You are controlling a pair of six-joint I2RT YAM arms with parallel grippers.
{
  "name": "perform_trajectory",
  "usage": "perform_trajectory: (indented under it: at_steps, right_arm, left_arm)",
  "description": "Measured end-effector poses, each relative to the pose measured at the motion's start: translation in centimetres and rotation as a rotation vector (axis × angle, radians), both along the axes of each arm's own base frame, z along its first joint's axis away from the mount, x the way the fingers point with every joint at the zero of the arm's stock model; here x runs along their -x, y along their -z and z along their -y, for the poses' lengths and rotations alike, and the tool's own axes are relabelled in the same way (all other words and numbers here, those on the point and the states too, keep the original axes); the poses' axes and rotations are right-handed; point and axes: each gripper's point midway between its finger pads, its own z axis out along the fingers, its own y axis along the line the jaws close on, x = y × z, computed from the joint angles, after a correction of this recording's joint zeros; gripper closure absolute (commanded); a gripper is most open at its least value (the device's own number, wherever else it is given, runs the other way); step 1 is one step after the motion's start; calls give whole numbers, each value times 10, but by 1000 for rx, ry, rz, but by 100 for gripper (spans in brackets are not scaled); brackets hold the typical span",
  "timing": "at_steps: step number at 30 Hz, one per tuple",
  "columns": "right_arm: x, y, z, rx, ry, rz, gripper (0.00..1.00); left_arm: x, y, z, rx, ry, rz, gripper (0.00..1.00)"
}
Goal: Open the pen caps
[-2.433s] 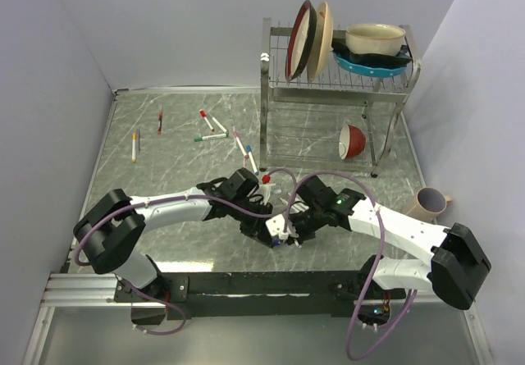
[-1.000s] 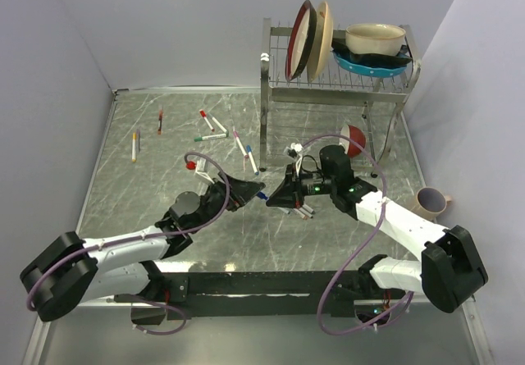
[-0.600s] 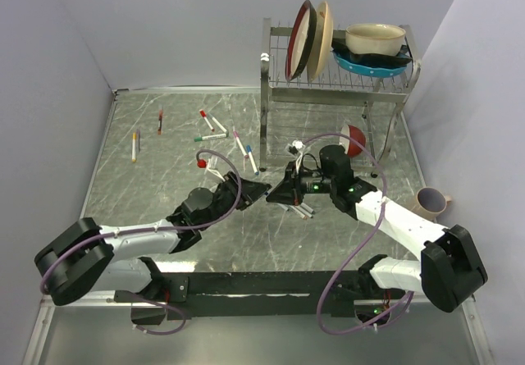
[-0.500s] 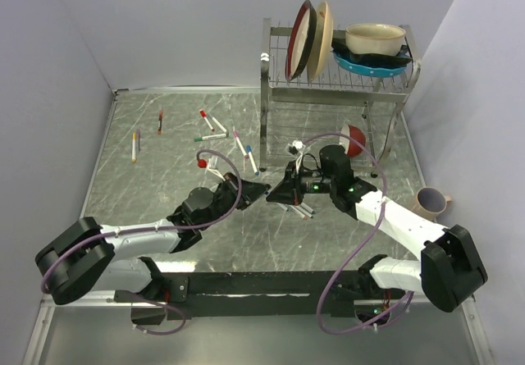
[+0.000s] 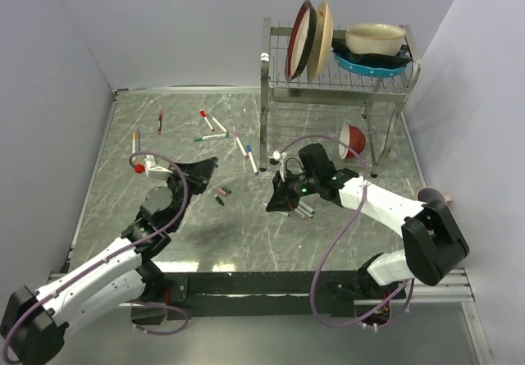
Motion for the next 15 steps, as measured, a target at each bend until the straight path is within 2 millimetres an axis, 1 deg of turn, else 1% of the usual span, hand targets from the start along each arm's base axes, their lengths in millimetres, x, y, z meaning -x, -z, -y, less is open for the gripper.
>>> perform_trajectory:
  at_steps: [2, 4, 6, 8, 9, 12, 13, 15]
  right_arm:
    - [-1, 10, 6, 50, 11, 8, 100]
    - [-6, 17, 13, 107, 18, 49, 100]
    - [-15, 21, 22, 160, 25, 88, 100]
    - [-29, 27, 36, 222, 46, 110, 100]
    - [-39, 31, 46, 255, 64, 112, 100]
    - [-58, 46, 68, 336, 109, 98, 100]
    - [-60, 52, 75, 363, 122, 89, 100]
    - [-59, 64, 85, 414, 132, 61, 100]
  left_arm:
    - [-5, 6, -13, -18, -42, -21, 99]
    - [-9, 24, -22, -64, -69, -75, 99]
    - [-14, 49, -31, -123, -96, -155, 99]
    - [-14, 79, -36, -186, -103, -250, 99]
    - [-13, 95, -39, -216, -103, -297, 99]
    - [-6, 128, -43, -266, -91, -387, 98]
    - [-3, 139, -44, -278, -88, -413, 97]
    - [4, 158, -48, -300, -83, -459, 93]
